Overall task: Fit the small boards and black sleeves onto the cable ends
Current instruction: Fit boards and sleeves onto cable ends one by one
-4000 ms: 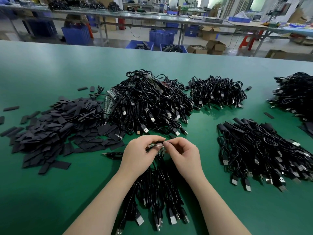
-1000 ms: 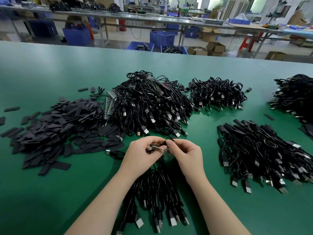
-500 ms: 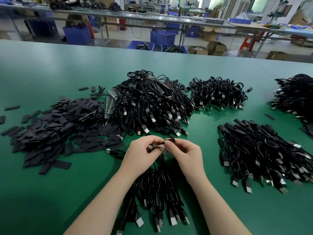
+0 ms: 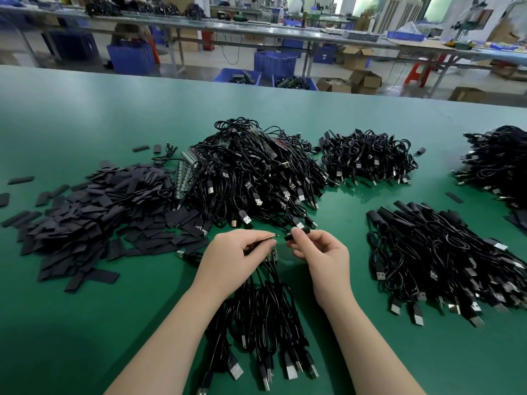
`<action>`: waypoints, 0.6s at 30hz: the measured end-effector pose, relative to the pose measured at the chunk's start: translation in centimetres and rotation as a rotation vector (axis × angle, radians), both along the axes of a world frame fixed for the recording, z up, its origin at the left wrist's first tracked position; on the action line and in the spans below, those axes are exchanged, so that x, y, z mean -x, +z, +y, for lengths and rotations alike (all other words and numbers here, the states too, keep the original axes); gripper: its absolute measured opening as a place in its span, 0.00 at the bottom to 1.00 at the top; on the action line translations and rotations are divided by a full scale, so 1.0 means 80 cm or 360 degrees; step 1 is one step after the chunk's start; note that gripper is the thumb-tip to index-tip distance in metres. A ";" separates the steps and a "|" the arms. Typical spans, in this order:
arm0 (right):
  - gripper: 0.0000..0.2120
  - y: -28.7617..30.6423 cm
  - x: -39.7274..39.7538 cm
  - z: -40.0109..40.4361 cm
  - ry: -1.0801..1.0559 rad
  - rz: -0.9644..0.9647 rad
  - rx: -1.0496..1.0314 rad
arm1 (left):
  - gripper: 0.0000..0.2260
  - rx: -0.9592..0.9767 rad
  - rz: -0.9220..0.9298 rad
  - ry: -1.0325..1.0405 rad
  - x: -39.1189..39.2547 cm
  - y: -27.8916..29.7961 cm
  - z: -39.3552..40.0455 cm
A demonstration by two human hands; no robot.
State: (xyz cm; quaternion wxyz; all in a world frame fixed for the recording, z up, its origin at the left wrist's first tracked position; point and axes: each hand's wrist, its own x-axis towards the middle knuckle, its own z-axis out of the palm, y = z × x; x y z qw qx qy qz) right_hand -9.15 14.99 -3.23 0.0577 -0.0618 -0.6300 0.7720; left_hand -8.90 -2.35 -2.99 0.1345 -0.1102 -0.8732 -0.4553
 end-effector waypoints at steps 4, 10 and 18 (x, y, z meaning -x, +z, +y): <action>0.05 -0.001 0.000 -0.001 -0.0023 -0.0018 0.0022 | 0.10 -0.0036 -0.0026 -0.0051 0.001 -0.002 -0.001; 0.06 0.000 -0.001 -0.002 -0.0019 0.0014 -0.0012 | 0.07 -0.0074 -0.0054 -0.0031 -0.001 -0.002 0.000; 0.03 -0.001 0.000 -0.003 -0.0028 0.0013 0.0000 | 0.06 -0.0073 0.0111 0.0052 0.005 -0.004 -0.001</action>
